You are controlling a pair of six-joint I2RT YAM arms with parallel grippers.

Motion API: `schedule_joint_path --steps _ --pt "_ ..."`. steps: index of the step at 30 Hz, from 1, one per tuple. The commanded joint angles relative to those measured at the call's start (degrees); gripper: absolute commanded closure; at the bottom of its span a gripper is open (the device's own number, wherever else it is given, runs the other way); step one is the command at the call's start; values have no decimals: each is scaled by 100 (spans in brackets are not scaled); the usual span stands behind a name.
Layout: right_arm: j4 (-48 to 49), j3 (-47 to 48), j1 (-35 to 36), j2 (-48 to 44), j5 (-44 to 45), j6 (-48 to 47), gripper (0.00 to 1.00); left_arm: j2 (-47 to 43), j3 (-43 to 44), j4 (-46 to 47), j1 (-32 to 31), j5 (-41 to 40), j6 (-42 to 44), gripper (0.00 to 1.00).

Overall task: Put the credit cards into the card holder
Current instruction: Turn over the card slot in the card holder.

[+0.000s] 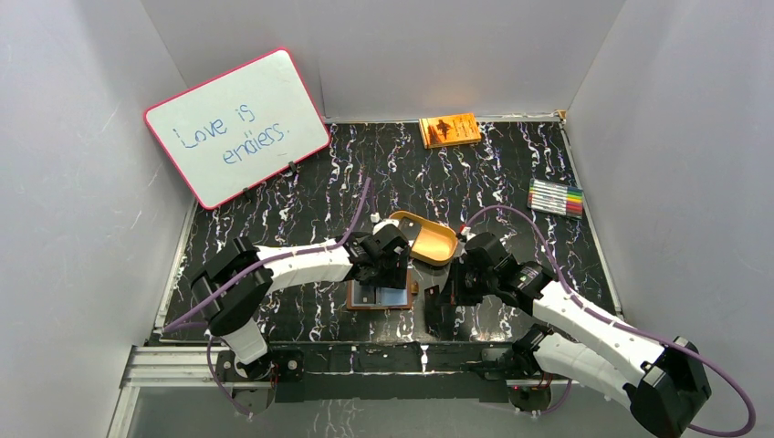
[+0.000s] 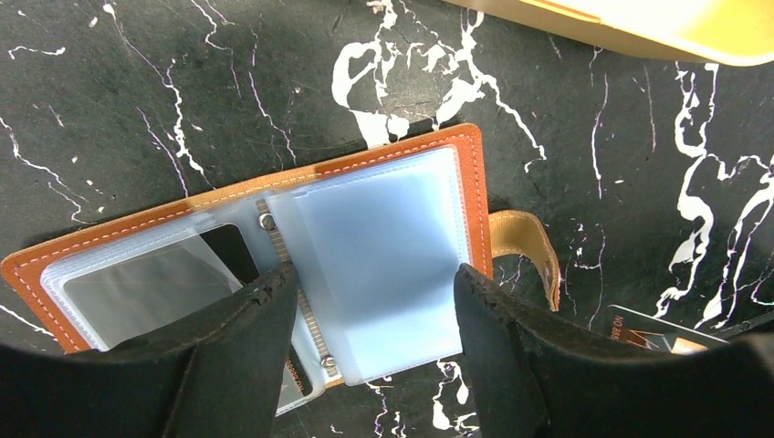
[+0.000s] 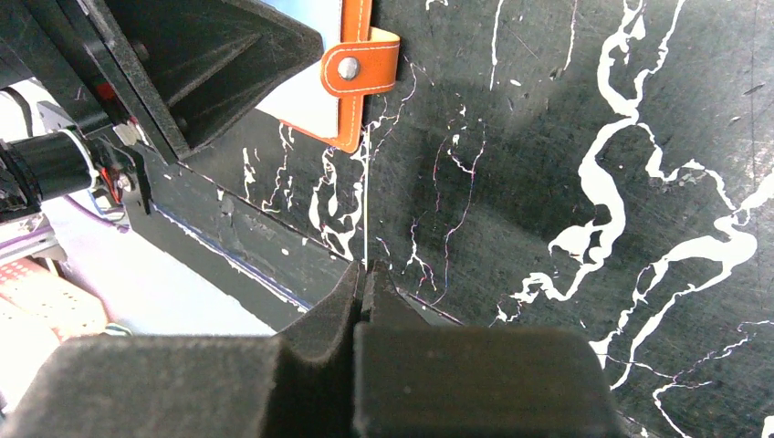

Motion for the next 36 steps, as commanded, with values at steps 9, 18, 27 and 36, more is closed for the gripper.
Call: schedule_joint_path --steps 9,18,27,36 --pt "208 313 12 -5 -141 -115 100 445 -237 -393 -42 -373 65 51" --pt "254 292 19 41 -133 -151 100 747 -347 -475 -129 -613 145 44" --pt "132 301 13 -83 140 -152 100 1115 48 -930 -472 -1375 259 41" --pt "-115 357 15 -417 562 -173 100 1616 236 -1308 -705 -1727 147 57"
